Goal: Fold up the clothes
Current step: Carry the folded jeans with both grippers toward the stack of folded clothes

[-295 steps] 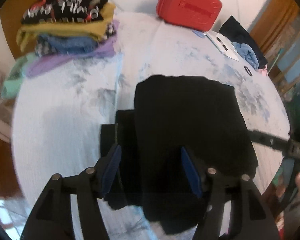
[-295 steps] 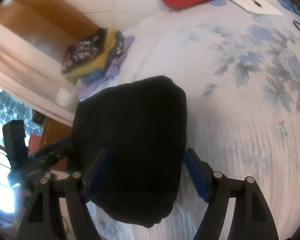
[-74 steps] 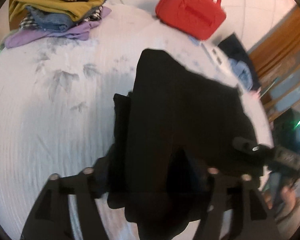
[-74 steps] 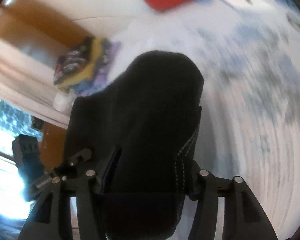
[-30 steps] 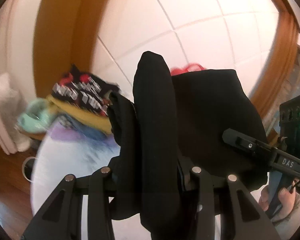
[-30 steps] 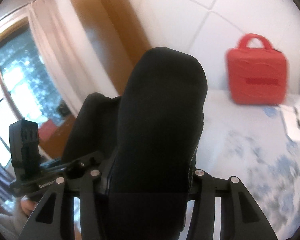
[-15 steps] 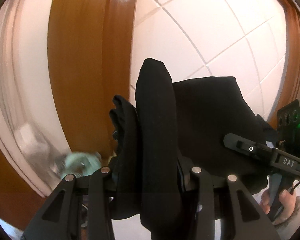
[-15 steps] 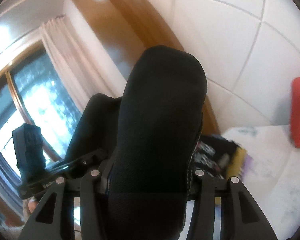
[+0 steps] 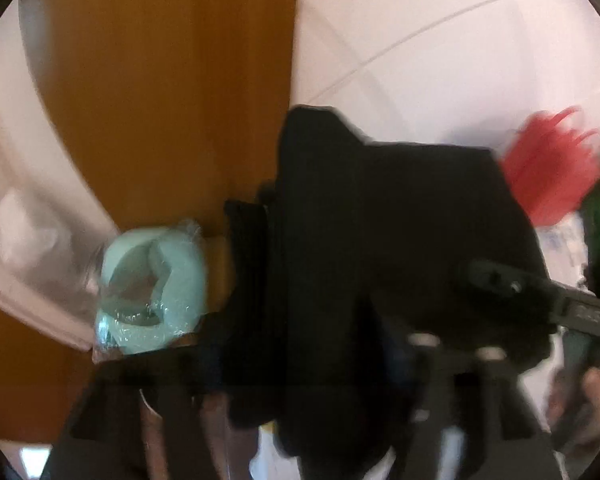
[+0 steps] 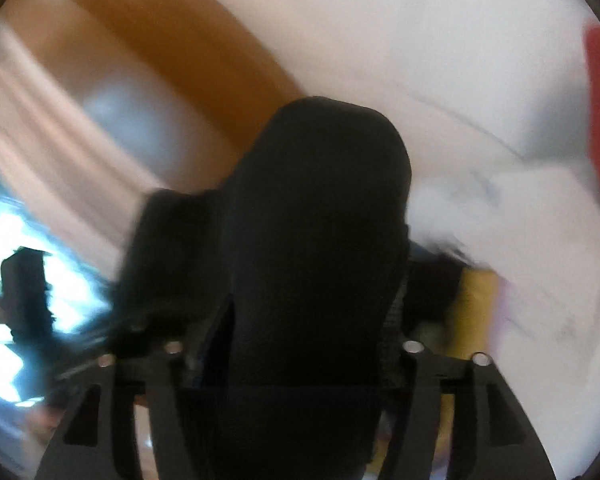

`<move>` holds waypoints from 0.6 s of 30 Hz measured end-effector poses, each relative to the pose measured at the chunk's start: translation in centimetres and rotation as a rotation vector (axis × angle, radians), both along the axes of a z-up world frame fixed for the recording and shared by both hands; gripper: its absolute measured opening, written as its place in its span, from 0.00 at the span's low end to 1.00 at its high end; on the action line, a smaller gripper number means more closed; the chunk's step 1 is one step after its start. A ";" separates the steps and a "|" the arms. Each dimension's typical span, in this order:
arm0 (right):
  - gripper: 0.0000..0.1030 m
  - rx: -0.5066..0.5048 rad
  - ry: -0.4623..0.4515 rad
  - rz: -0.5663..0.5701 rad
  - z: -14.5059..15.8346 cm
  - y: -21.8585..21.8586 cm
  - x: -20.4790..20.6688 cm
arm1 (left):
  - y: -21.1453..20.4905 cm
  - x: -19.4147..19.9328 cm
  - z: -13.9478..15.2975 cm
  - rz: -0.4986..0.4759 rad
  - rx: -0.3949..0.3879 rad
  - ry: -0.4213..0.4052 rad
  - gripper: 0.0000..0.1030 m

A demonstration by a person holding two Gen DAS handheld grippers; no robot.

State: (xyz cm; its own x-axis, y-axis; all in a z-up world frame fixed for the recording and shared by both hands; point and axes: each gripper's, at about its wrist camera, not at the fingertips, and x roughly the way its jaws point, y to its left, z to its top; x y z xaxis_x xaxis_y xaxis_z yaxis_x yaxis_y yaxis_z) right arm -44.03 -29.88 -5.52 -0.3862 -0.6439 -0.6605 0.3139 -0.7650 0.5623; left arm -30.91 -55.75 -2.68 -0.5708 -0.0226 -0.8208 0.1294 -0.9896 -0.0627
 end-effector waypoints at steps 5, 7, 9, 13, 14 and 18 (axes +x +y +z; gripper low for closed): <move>0.71 -0.075 -0.048 -0.008 -5.8 0.4 -1.5 | -1.4 0.0 -0.7 -0.007 0.056 0.071 0.78; 0.74 -0.067 -0.046 -0.004 -5.8 0.4 -1.9 | -0.6 0.3 -0.1 -0.020 0.010 0.086 0.78; 0.75 -0.047 -0.045 -0.013 -5.2 0.5 -2.1 | -0.6 -0.1 -0.1 -0.008 -0.004 0.099 0.79; 0.79 0.041 0.008 0.005 -2.9 -0.3 -0.6 | -0.4 1.1 0.3 -0.003 -0.055 0.109 0.82; 0.79 0.046 0.014 0.013 -2.3 -0.5 -0.2 | -0.3 1.3 0.5 0.006 -0.074 0.104 0.82; 0.80 0.068 0.080 0.025 0.3 -0.3 2.0 | 0.1 2.6 1.8 0.029 -0.076 0.121 0.82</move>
State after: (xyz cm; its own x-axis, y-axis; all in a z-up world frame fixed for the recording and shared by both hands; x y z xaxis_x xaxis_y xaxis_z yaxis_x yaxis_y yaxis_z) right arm -42.00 -30.21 -5.22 -0.4238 -0.6088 -0.6707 0.3749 -0.7919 0.4820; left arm -28.30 -55.69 -0.92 -0.6639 -0.1000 -0.7411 0.1540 -0.9881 -0.0046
